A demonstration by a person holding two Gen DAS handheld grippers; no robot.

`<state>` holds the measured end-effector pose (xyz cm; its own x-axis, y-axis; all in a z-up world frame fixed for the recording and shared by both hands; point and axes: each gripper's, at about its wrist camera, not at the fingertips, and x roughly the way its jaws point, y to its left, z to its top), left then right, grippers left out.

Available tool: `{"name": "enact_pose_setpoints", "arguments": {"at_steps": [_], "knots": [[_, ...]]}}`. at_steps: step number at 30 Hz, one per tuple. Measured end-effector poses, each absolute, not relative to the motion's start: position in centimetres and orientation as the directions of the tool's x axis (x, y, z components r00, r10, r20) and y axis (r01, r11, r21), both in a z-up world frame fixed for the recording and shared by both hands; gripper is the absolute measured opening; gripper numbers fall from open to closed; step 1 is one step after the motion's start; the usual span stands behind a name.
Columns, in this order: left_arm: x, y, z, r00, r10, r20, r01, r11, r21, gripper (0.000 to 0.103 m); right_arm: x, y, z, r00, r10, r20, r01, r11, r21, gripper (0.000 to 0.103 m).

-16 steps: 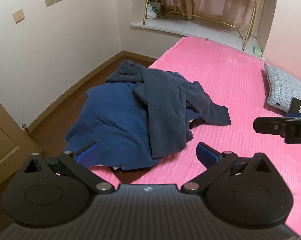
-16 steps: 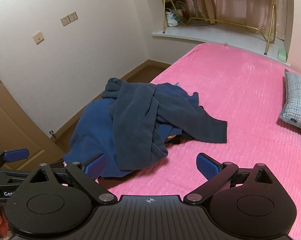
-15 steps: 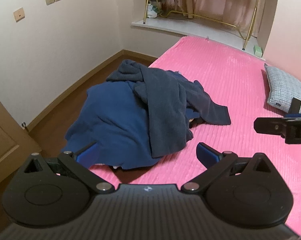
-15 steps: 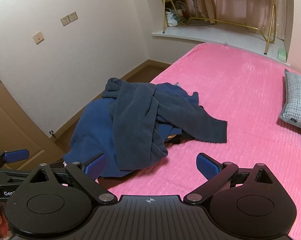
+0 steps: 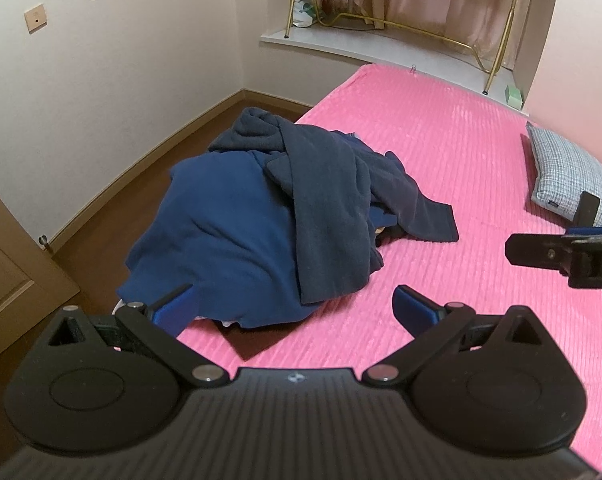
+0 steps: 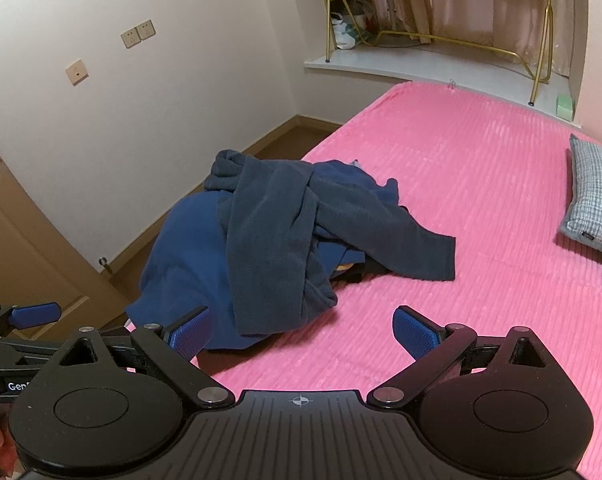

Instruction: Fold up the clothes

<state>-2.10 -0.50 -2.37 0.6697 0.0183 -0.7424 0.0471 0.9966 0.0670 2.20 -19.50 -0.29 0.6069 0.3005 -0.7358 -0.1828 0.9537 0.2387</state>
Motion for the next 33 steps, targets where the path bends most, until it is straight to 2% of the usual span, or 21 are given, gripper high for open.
{"name": "enact_pose_setpoints", "arguments": {"at_steps": [9,12,33], "knots": [[-4.0,-0.8,-3.7,0.665,0.003,-0.747,0.059,0.997,0.056,0.102,2.1,-19.4,-0.7,0.603,0.3,-0.739,-0.184,0.954,0.237,0.099],[-1.3,0.4,-2.0,0.634,-0.002,-0.773,0.042,0.999,0.031,0.102,2.0,-19.4,-0.7,0.603,0.299,-0.74,-0.183,0.954,0.237,0.099],[-1.9,-0.7,-1.8,0.621,0.011,-0.784,0.024,0.999,0.033,0.102,1.7,-20.3,-0.8,0.586,0.31,-0.749,-0.192,0.951,0.243,0.099]]}}
